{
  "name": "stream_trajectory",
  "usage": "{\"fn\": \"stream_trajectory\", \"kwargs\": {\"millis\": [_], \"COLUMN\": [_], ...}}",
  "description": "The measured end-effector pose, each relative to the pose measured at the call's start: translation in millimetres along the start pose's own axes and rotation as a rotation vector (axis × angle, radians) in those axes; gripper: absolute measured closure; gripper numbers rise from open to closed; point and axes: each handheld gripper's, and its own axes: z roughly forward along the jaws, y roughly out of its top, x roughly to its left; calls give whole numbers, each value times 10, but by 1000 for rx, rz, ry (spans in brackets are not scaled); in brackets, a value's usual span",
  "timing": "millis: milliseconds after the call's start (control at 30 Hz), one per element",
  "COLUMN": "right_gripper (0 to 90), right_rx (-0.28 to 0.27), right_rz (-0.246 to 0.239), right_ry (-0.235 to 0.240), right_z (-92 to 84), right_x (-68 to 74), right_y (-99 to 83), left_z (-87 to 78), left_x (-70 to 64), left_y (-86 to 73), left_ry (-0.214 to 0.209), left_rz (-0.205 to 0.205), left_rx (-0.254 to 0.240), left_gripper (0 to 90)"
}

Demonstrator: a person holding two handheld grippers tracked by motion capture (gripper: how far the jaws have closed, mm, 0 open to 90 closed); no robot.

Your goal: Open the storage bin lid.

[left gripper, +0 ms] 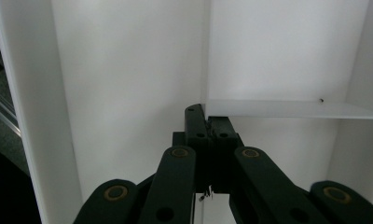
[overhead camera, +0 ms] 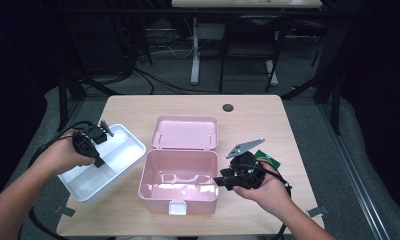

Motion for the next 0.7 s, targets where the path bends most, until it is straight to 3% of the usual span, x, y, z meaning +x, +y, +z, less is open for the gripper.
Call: {"fn": "stream_trajectory", "kwargs": {"millis": [100,333,700], "right_gripper": [618,602,571], "right_rx": [3,4,3], "right_rz": [-3,-5,-12], "right_ry": [-3,-6,-10], "right_z": [1,3,-13], "right_x": [12,6,-3], "right_y": [10,7,-10], "left_z": [38,170,609], "left_x": [60,99,91], "left_y": [-42,-15,157], "left_ry": [0,20,-12], "left_rz": [-21,-25,-42], "left_rx": [-5,-4,13], "left_gripper": [891,891,890]}}
